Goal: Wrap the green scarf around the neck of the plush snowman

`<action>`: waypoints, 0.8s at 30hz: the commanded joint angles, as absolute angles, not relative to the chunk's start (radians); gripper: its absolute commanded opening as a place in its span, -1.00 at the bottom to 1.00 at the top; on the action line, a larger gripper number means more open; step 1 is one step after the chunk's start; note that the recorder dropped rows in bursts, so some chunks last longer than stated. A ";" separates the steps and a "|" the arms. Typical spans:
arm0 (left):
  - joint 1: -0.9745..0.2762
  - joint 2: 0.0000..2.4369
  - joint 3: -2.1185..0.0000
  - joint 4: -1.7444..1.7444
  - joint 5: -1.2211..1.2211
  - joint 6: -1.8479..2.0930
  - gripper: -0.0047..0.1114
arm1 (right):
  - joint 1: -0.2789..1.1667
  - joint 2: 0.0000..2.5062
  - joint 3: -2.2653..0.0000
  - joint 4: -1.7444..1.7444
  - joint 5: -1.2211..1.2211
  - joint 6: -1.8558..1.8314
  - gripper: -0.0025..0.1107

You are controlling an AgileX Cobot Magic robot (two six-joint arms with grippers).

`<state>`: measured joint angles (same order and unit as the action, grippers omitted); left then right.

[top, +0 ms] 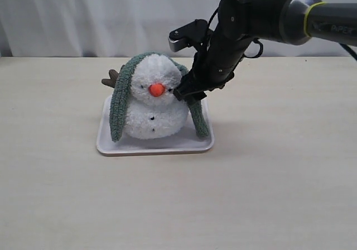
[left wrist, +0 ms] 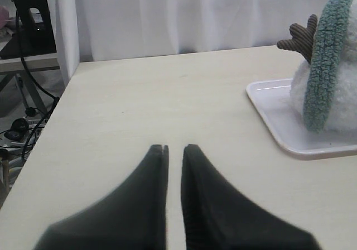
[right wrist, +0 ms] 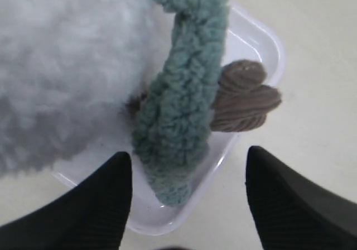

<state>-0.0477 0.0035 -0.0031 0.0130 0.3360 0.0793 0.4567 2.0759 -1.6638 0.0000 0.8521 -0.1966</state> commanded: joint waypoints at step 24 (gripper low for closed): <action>-0.045 0.000 0.000 0.013 0.323 0.080 -0.74 | 0.455 2.127 -1.609 0.011 0.722 -0.197 -0.88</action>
